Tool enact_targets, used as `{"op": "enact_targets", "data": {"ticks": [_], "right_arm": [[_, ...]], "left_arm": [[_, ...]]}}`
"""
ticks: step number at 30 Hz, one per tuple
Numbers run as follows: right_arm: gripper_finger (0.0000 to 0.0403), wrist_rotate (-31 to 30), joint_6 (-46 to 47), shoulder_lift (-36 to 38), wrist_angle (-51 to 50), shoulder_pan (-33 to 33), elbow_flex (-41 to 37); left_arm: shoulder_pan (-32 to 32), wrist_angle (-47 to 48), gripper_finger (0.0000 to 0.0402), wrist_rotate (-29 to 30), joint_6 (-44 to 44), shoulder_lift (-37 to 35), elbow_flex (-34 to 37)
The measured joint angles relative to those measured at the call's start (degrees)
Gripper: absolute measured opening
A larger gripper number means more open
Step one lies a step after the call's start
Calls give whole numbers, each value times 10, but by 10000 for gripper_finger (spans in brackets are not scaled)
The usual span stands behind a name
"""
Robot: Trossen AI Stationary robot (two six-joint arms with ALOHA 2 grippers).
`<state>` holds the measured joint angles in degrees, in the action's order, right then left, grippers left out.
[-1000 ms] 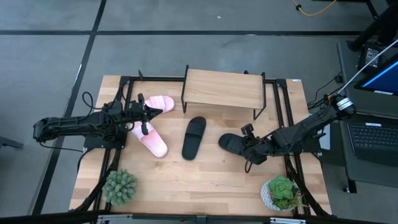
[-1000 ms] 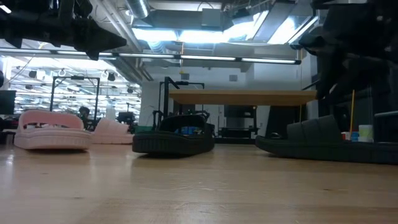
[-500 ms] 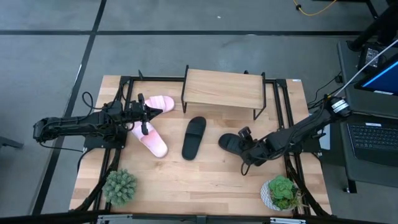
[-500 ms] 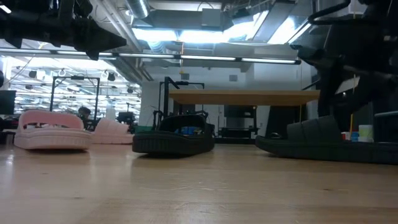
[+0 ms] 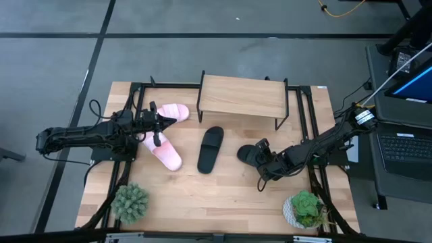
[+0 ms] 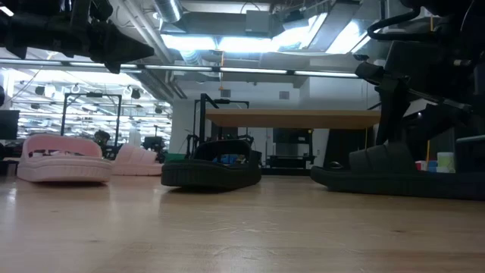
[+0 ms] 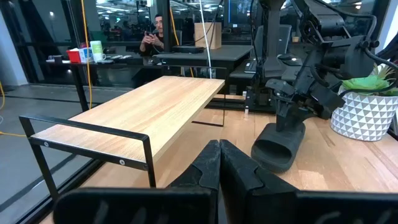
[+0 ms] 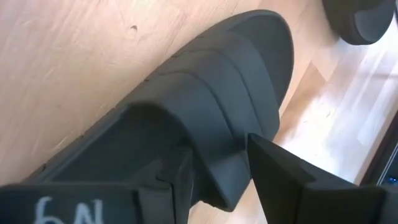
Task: Pick and place slides into the shelf
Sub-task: Put the right black slides on the shelf
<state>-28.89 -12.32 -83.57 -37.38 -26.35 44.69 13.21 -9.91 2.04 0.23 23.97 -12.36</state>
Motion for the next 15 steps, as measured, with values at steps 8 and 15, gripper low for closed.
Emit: {"op": "enact_targets", "data": {"ticks": [8,15], "right_arm": [[101,-2,0,0,6,0,0],[14,-2,21,1,7,6,0]], "left_arm": [[0,0,0,0,0,0,0],[0,0,0,0,0,0,0]]}}
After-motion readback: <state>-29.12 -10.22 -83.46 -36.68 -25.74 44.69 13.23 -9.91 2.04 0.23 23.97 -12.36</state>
